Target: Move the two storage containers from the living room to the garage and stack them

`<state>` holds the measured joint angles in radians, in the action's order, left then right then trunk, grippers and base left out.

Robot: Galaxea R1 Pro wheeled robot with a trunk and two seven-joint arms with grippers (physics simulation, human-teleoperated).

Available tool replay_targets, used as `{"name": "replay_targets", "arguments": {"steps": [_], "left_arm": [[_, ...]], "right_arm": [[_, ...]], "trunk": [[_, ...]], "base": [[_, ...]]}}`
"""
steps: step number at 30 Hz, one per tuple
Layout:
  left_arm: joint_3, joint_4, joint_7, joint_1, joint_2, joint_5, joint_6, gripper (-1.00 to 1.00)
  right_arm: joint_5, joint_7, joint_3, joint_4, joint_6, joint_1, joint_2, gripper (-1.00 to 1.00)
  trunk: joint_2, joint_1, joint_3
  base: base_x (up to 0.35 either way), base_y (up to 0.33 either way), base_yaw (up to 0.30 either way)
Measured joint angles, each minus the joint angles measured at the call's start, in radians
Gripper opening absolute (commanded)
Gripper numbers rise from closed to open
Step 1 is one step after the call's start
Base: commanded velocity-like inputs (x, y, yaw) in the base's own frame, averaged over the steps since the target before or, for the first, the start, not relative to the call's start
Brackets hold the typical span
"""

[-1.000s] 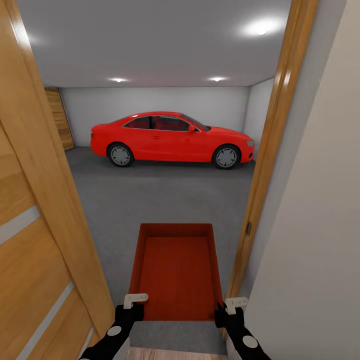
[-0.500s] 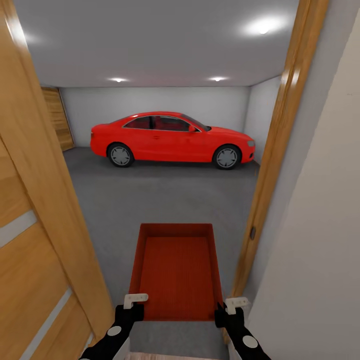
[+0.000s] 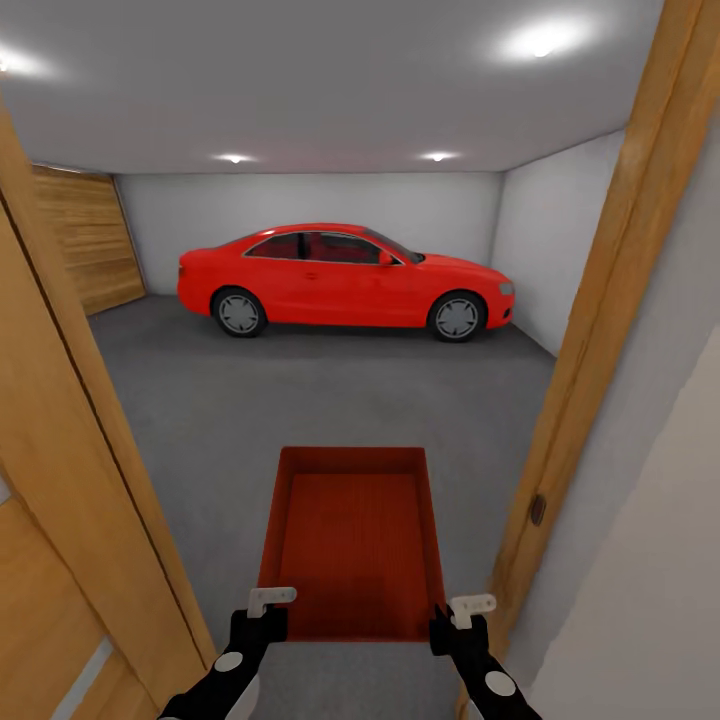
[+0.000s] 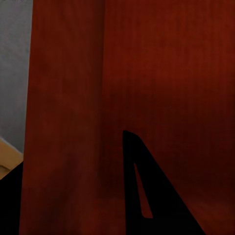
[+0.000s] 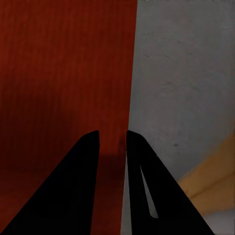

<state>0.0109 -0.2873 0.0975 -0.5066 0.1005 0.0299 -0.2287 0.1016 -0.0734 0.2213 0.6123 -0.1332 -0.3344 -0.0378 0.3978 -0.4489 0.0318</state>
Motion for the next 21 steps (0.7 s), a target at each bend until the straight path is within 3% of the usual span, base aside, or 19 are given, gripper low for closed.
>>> {"name": "replay_targets", "arguments": {"steps": [21], "left_arm": [[0.000,0.001,0.000,0.000,0.000,-0.001,-0.001,-1.00]], "right_arm": [[0.000,-0.001,0.001,0.000,0.000,0.000,0.000,-1.00]], "trunk": [[0.000,-0.001,0.000]], "base": [[0.014,0.000,-0.025]]}}
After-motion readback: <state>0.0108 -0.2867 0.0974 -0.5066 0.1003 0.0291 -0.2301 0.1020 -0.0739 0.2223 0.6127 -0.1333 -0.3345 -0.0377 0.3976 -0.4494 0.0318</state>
